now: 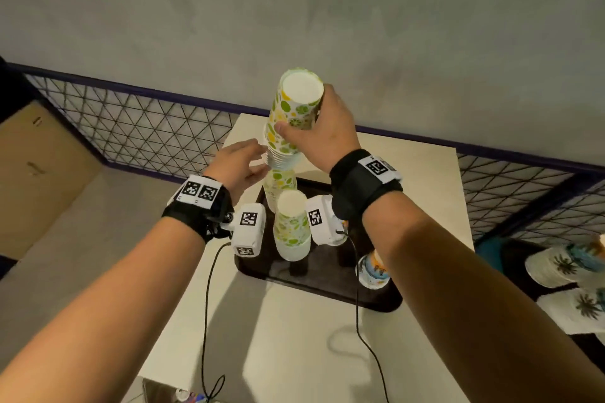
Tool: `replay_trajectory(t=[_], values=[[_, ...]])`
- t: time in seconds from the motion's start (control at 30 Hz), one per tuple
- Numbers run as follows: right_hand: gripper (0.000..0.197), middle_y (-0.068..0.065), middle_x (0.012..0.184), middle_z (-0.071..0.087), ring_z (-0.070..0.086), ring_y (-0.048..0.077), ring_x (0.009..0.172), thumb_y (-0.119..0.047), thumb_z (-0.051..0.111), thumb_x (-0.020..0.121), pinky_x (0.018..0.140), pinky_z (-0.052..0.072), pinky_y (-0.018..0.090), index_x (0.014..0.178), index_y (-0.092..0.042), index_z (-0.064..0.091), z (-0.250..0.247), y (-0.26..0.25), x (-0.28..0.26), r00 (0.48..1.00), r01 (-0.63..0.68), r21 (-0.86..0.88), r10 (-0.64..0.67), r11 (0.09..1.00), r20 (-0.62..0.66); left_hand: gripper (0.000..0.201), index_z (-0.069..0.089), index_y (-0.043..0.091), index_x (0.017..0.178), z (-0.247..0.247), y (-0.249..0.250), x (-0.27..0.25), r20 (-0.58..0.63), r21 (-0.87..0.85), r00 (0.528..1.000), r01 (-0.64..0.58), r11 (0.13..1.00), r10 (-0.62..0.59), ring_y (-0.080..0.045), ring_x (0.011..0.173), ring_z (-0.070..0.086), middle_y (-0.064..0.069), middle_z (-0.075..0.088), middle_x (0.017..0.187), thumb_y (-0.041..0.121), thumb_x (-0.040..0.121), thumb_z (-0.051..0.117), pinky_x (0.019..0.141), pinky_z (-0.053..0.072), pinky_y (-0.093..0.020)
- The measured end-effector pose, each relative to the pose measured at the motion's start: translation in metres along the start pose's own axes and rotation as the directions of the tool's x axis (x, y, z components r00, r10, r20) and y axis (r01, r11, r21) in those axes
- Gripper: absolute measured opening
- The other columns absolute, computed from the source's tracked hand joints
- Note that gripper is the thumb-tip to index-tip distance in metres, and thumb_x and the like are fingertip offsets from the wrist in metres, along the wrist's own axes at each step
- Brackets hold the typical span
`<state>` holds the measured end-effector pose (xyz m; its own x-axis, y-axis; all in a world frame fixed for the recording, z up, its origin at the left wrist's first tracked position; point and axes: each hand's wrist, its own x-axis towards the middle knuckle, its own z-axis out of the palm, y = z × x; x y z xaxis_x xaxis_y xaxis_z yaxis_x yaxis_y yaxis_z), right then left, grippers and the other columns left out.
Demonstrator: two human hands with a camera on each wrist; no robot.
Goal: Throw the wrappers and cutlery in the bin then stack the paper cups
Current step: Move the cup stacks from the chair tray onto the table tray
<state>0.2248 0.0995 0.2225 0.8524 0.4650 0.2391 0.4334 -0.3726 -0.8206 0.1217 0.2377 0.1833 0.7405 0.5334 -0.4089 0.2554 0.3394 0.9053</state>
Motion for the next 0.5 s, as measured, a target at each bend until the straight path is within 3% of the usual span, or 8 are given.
replay_trajectory(t=[0.07,0.13,0.27,0.4,0.5], values=[[0.080,0.003,0.127,0.059,0.057,0.021,0.119,-0.045,0.086,0.068,0.101,0.051,0.040,0.133,-0.017,0.048,0.017,0.006,0.011,0.999,-0.031,-0.036,0.032,0.999,0.035,0.013,0.062,0.014,0.112,-0.006,-0.008,0.014,0.013,0.019,1.000,0.025,1.000,-0.025,-0.027,0.111,0.063,-0.010,0.062,0.124,0.014,0.099,0.059,0.098,0.055,-0.037],[0.081,0.003,0.126,0.059,0.058,0.022,0.118,-0.046,0.086,0.067,0.100,0.051,0.041,0.132,-0.017,0.048,0.030,0.012,0.018,0.996,-0.065,-0.059,0.068,0.996,0.065,0.009,0.065,0.015,0.099,-0.008,-0.014,0.025,0.035,0.031,0.997,0.064,0.997,-0.065,-0.026,0.109,0.061,-0.007,0.062,0.114,0.010,0.099,0.058,0.095,0.050,-0.034],[0.074,0.004,0.127,0.061,0.059,0.024,0.117,-0.048,0.080,0.071,0.100,0.052,0.043,0.130,-0.017,0.048,0.051,0.024,0.027,0.977,-0.155,-0.084,0.165,0.984,0.136,0.009,0.070,0.021,0.093,-0.014,-0.032,0.044,0.029,0.084,0.992,0.118,0.990,-0.120,-0.021,0.094,0.055,-0.001,0.063,0.095,0.013,0.093,0.065,0.086,0.046,-0.031],[0.067,0.006,0.129,0.064,0.061,0.027,0.117,-0.048,0.076,0.080,0.095,0.051,0.034,0.132,-0.016,0.050,0.066,0.039,0.025,0.946,-0.206,-0.177,0.242,0.963,0.214,0.017,0.063,0.017,0.110,-0.016,-0.053,0.059,0.037,0.066,0.981,0.185,0.980,-0.188,-0.024,0.110,0.054,-0.009,0.058,0.121,0.019,0.093,0.065,0.106,0.045,-0.042],[0.066,0.007,0.131,0.064,0.062,0.028,0.117,-0.050,0.073,0.083,0.092,0.051,0.034,0.134,-0.016,0.048,0.073,0.047,0.025,0.930,-0.217,-0.237,0.275,0.947,0.245,0.016,0.065,0.010,0.110,-0.019,-0.065,0.063,0.073,0.022,0.969,0.235,0.972,-0.236,-0.023,0.109,0.051,-0.011,0.055,0.119,0.012,0.095,0.059,0.095,0.046,-0.033]])
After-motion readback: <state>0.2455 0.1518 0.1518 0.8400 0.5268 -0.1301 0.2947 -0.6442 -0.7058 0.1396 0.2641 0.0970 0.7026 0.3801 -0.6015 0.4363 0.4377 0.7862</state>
